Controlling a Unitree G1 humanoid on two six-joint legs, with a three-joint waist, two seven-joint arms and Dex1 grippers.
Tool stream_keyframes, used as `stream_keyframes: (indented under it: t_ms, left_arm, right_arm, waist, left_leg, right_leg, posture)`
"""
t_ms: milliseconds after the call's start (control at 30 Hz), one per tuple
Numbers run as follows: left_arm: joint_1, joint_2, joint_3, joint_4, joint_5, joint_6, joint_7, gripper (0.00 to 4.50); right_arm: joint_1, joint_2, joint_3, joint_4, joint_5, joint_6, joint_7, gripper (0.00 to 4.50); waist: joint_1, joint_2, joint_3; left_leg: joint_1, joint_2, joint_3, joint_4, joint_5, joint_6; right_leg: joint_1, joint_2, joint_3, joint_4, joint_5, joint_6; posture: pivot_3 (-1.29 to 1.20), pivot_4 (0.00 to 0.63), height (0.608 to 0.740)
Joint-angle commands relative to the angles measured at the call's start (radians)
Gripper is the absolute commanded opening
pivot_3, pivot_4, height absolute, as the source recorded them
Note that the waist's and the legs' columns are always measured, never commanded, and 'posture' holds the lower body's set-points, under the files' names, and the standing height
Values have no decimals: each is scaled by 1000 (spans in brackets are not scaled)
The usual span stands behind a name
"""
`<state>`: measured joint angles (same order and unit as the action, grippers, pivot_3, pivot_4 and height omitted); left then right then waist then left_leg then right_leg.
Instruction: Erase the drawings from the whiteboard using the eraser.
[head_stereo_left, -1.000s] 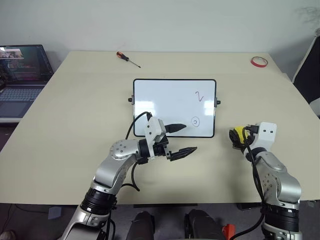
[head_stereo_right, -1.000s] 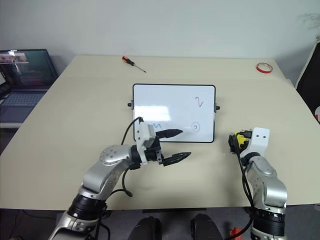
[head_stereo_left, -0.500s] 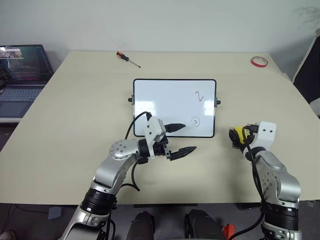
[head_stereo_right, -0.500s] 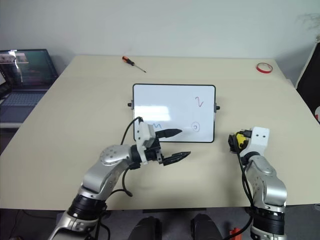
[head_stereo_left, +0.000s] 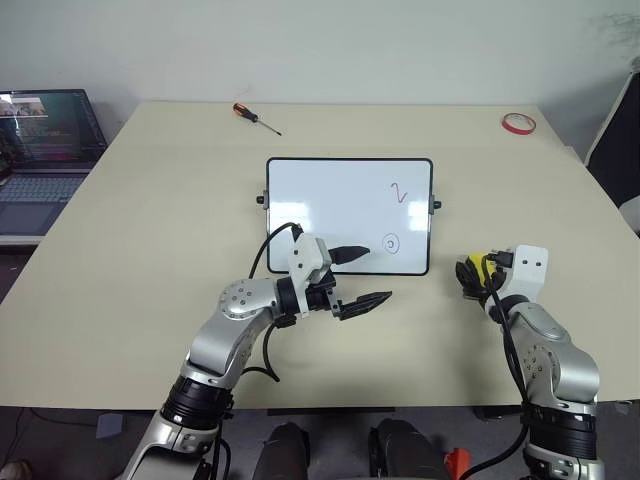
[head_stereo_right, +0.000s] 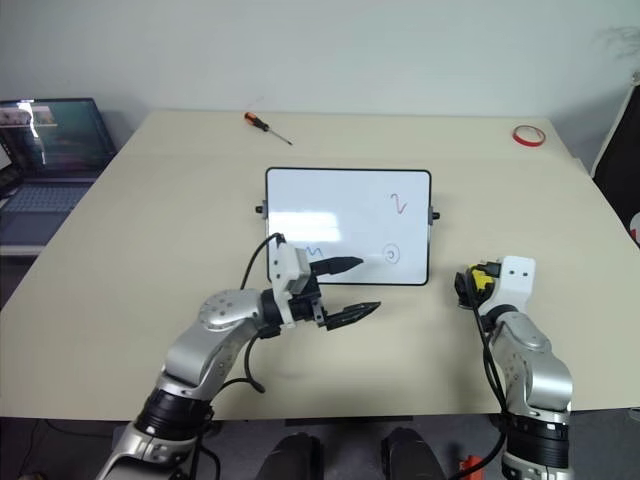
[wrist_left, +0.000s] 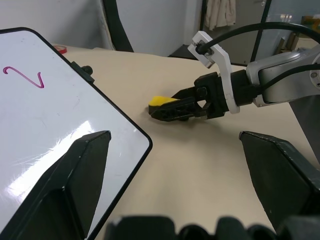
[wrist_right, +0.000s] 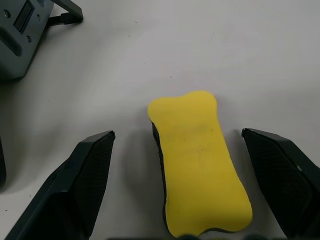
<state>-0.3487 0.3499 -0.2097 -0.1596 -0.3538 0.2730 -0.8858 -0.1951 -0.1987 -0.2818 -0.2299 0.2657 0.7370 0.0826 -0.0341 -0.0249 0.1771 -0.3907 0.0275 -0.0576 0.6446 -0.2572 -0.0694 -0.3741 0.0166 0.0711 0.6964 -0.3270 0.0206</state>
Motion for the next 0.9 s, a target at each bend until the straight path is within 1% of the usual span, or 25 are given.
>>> stream_keyframes:
  t_ms: [33, 133, 233, 467, 500, 900]
  left_arm:
    - [-10, -2, 9, -40, -6, -21, -2, 4500]
    - [-11, -4, 9, -38, -5, -23, 0, 4500]
    - [-11, -6, 9, -39, -6, -21, 0, 4500]
    - [-21, -7, 10, -34, -6, -21, 0, 4500]
    - [-21, -7, 9, -34, -6, -21, 0, 4500]
    - [-33, -22, 3, -49, -11, -9, 2, 4500]
  right_arm:
    - [-13, -19, -5, -9, 2, -13, 3, 4462]
    - [-9, -25, -6, -1, -1, -21, 5, 4462]
    - [-6, -28, -7, -4, 0, -24, 2, 3837]
    - [-5, -26, -7, -5, -2, -28, 0, 1324]
    - [-5, -25, -6, -4, -3, -30, -1, 1254]
    - [-15, -30, 0, 4, -19, -47, -7, 1254]
  waist:
    - [0, 0, 0]
    - [0, 0, 0]
    - [0, 0, 0]
    - [0, 0, 0]
    - [0, 0, 0]
    - [0, 0, 0]
  left_leg:
    - [0, 0, 0, 0, 0, 0]
    - [0, 0, 0, 0, 0, 0]
    - [0, 0, 0, 0, 0, 0]
    - [0, 0, 0, 0, 0, 0]
    - [0, 0, 0, 0, 0, 0]
    - [0, 0, 0, 0, 0, 0]
  right_leg:
    - [0, 0, 0, 0, 0, 0]
    - [0, 0, 0, 0, 0, 0]
    - [0, 0, 0, 0, 0, 0]
    - [0, 0, 0, 0, 0, 0]
    - [0, 0, 0, 0, 0, 0]
    - [0, 0, 0, 0, 0, 0]
  posture:
    - [0, 150, 740]
    - [0, 150, 740]
    - [0, 150, 740]
    - [0, 150, 740]
    - [0, 150, 740]
    - [0, 150, 740]
